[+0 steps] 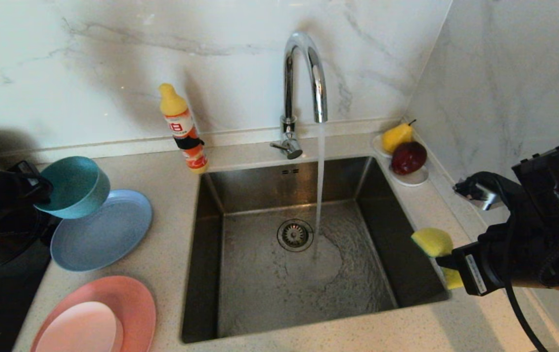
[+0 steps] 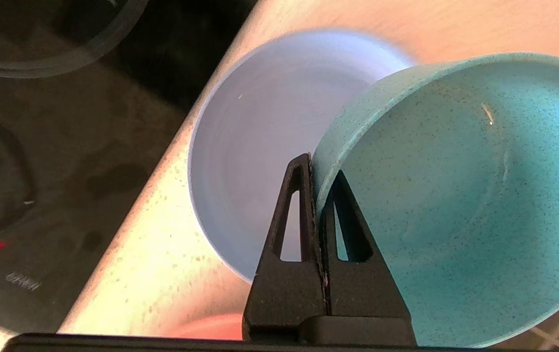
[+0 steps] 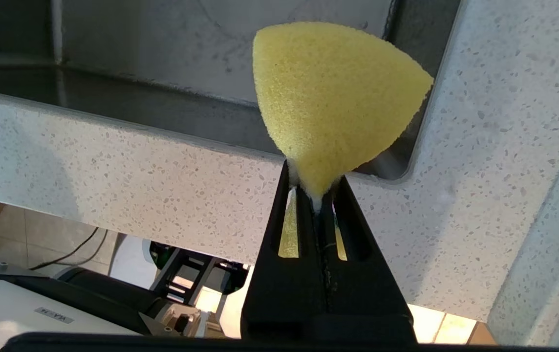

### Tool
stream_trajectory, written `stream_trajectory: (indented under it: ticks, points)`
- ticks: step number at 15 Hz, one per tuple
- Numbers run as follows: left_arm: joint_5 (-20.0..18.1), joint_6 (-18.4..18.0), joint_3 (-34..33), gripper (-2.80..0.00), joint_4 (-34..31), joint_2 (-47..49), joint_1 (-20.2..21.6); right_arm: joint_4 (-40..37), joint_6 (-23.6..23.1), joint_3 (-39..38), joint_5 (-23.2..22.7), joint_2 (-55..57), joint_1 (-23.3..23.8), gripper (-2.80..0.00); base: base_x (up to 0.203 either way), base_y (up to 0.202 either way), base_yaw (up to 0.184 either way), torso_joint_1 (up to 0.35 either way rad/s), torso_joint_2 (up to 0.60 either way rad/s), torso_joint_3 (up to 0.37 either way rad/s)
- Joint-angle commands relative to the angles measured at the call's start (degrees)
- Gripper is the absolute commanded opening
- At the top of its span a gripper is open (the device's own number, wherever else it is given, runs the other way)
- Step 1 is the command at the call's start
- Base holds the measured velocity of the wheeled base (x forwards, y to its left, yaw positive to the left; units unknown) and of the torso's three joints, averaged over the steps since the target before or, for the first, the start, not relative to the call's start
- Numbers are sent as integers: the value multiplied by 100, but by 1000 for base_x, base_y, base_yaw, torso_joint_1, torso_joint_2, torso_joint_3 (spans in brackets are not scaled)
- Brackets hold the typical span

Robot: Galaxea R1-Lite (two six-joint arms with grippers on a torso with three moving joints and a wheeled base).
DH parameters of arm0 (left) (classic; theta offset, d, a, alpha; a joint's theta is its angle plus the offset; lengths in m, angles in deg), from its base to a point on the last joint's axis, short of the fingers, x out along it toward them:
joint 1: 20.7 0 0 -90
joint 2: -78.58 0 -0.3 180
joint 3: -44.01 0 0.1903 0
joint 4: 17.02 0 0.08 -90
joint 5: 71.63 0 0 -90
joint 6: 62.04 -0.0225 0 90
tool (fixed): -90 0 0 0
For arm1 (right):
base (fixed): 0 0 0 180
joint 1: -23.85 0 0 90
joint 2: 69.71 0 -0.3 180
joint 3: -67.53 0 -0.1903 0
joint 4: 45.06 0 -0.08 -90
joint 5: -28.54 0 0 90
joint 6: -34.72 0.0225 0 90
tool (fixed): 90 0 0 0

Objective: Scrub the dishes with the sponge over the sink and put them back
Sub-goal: Pick up a bowl and the sponge

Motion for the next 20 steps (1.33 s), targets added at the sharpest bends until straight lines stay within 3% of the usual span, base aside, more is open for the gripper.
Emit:
stream_trajectory:
  ticks: [1,3,6,8,11,14,16,18,20]
  points:
    - [-13,-17,33,-280,-197,-900,-19,20,4,8,3,-61,-14,-280,0,0,0,0,0,0]
    - [-228,-48,124,-280,-468,-1453,-128,20,4,25,3,-79,-14,-280,0,0,0,0,0,0]
    - [-718,-108,579,-280,-1252,-1875,-619,20,4,43,-6,-88,-14,-280,0,0,0,0,0,0]
    - [-760,-138,755,-280,-1409,-1963,-1112,29,4,78,-6,-70,-14,-280,0,0,0,0,0,0]
    - [-757,-322,821,-280,-1694,-2069,-2183,64,4,87,2,-88,-14,-280,0,0,0,0,0,0]
    - [-546,-376,662,-280,-1814,-2000,-3223,64,4,87,3,-115,-14,-280,0,0,0,0,0,0]
    - [-134,-405,414,-280,-1783,-1669,-3791,72,13,96,7,-145,-14,-280,0,0,0,0,0,0]
    - [314,-377,197,-280,-1585,-1268,-4288,142,4,96,82,-209,-23,-280,0,0,0,0,0,0]
    - [566,-196,110,-280,-1087,-903,-4516,143,4,87,90,-228,-23,-280,0,0,0,0,0,0]
